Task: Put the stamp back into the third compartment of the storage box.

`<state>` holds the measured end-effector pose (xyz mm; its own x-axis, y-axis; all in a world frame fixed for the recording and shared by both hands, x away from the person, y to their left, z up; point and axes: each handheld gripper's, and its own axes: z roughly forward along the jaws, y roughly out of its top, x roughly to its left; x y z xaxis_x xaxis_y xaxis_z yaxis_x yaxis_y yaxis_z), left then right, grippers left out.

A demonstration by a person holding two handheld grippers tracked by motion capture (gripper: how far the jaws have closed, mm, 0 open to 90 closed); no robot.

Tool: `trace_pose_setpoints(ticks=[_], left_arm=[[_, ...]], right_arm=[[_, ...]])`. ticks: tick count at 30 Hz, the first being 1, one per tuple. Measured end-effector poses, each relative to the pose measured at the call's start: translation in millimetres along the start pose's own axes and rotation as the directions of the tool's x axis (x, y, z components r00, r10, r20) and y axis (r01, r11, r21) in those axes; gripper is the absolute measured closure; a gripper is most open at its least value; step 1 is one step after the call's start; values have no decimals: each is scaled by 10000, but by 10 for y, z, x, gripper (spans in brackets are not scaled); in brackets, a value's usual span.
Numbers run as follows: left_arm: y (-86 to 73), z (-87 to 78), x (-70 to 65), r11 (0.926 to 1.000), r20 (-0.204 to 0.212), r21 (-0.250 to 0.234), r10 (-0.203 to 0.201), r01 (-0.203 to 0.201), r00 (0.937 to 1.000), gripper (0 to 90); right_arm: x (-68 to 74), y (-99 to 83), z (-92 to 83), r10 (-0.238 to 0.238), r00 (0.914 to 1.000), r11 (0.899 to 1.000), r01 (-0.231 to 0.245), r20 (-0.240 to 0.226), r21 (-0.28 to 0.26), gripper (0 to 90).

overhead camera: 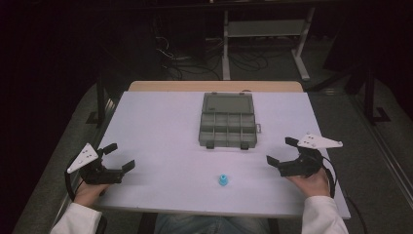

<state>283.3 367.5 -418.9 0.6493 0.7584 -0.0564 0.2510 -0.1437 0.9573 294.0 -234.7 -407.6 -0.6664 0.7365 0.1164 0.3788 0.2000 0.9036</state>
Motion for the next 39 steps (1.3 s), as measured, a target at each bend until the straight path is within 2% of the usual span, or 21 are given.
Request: trace_pose_setpoints(ticks=[4,6,16,32,36,39], left_arm=[[4,-2,9,9999,-26,-13,113,-113,9999,0],[3,-3,-3,10000,-25,-50,-14,14,10000,0],[4,-7,-2,10000,-43,-52,-3,3,10000,0],[-3,-16,-5,10000,-159,-37,-57,56,9999,0],[1,-14,10,9989,-65,-273,-377,375,9993,0],[0,-22,13,9988,-131,-289,-389,385,9992,0]], right_arm=[[5,-8,-4,55,10000,10000,-55,-33,-26,0],[4,-7,-8,20,10000,10000,-20,-10,-43,0],[1,-1,-16,57,10000,10000,-57,-11,-70,0],[47,60,33,10,9997,9997,-4,-250,256,0],[68,75,51,80,9990,9996,-68,-433,291,0],[94,99,77,15,9987,9993,4,-503,376,0]])
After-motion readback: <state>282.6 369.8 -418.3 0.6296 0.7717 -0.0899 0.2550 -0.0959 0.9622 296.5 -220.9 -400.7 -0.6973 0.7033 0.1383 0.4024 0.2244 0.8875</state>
